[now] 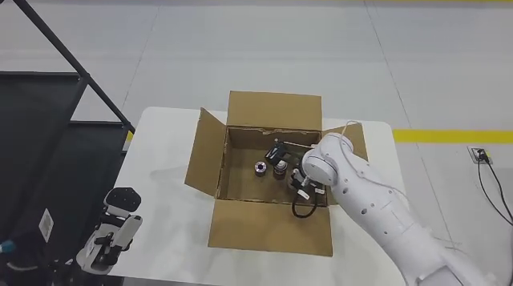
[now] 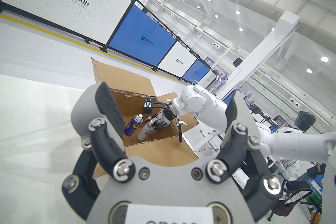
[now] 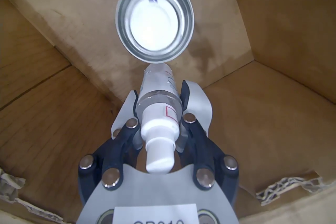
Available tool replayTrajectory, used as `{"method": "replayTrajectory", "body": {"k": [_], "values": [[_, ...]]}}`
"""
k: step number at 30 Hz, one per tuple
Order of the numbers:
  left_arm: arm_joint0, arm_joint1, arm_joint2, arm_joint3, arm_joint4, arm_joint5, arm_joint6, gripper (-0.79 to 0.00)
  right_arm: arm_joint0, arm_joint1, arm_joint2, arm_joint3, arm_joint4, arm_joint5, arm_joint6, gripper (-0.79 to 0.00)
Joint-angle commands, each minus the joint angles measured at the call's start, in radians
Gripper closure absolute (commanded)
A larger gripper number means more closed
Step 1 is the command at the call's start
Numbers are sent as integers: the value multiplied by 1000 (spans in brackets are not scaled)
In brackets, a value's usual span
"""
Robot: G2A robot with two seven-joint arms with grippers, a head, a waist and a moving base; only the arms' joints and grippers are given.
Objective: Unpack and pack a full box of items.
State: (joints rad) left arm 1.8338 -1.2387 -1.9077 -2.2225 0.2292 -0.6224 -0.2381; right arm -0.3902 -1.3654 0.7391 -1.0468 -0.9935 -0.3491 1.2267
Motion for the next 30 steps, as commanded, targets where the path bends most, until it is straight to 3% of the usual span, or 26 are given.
{"method": "replayTrajectory", "body": {"k": [1, 5, 9, 15, 18, 24, 27, 30], "values": [[0, 0, 0, 0, 0, 0, 0, -785, -7, 10, 27, -20, -5, -3, -7, 0], [0, 0, 0, 0, 0, 0, 0, -785, -62, 45, 112, -143, -23, 20, -4, 0], [0, 0, 0, 0, 0, 0, 0, -785, -188, 96, 257, -400, -80, 92, 24, 0], [0, 0, 0, 0, 0, 0, 0, -785, -534, 164, 568, -947, -203, 237, 37, 0], [0, 0, 0, 0, 0, 0, 0, -785, -703, 180, 724, -1110, -254, 311, 0, 0], [0, 0, 0, 0, 0, 0, 0, -785, -923, 187, 946, -1169, -222, 383, -105, 0], [0, 0, 0, 0, 0, 0, 0, -785, -944, 192, 996, -1086, -182, 330, -123, 0], [0, 0, 0, 0, 0, 0, 0, -785, -895, 198, 1000, -953, -157, 276, -99, 0]]}}
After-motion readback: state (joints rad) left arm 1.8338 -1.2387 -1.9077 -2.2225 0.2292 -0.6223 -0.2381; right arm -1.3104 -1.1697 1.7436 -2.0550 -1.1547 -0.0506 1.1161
